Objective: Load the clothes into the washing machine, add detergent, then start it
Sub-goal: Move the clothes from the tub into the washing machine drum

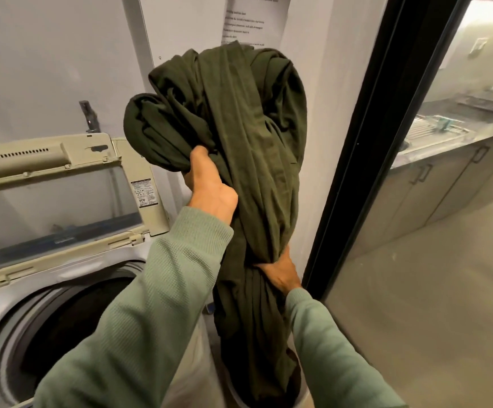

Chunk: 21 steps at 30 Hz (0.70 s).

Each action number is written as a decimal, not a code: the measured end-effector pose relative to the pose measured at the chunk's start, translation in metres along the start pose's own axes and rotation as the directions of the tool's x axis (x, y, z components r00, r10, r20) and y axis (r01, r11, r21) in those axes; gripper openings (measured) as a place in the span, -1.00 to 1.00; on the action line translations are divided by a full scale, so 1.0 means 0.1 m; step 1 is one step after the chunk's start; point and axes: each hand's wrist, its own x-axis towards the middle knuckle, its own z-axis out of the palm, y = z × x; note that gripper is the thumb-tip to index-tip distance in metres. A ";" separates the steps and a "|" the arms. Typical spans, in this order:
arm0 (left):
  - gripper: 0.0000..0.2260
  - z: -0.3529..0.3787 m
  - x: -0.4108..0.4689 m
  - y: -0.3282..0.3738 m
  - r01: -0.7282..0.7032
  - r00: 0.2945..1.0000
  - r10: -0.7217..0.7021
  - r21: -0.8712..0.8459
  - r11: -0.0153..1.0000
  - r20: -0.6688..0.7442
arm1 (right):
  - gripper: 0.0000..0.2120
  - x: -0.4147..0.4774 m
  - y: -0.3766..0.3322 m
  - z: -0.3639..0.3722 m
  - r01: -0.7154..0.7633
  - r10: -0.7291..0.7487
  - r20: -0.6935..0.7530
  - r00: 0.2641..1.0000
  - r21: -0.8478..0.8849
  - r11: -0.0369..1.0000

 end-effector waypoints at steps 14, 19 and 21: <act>-0.60 -0.76 0.42 -0.06 -0.285 0.912 0.313 0.136 0.949 -0.266 | -0.73 0.29 -0.34 -0.96 0.000 0.091 -0.226 0.970 0.372 0.928; -0.42 -0.95 0.40 -0.26 -0.239 0.931 0.347 0.527 0.816 -0.114 | -0.53 0.40 -1.12 -0.99 0.023 0.113 -0.316 0.942 0.396 0.918; -0.45 -0.90 0.34 -0.37 -0.290 0.940 0.341 0.552 0.782 0.011 | -0.67 0.24 -1.46 -0.88 0.060 0.083 -0.303 0.949 0.435 0.898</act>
